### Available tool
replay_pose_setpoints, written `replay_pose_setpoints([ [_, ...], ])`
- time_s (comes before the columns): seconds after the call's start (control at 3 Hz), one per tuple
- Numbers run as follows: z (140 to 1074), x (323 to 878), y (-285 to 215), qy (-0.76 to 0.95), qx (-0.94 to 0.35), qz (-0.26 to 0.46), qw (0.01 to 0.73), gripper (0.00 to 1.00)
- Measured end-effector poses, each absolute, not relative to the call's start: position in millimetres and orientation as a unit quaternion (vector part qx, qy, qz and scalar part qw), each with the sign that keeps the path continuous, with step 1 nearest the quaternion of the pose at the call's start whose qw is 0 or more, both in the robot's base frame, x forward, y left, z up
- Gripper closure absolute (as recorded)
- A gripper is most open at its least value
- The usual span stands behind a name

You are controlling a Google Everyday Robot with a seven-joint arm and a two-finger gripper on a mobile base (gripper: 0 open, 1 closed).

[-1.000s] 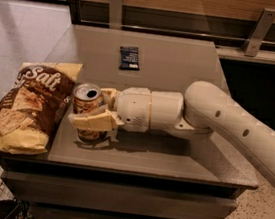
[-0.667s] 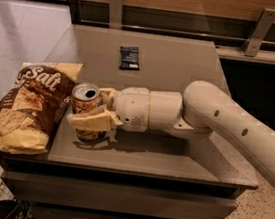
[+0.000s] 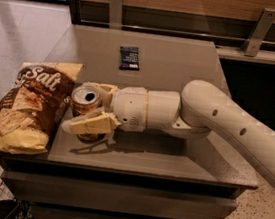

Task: Move orange can near brown chip bag

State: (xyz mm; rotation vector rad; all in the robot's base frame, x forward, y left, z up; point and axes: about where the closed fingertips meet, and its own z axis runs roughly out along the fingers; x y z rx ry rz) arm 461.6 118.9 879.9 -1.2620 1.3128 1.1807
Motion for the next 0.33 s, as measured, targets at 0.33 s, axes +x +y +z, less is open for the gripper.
replay_pose_setpoints([
  [0.33,880.0,461.3,119.3,0.535,-0.515,0.481,0.467,0.00],
])
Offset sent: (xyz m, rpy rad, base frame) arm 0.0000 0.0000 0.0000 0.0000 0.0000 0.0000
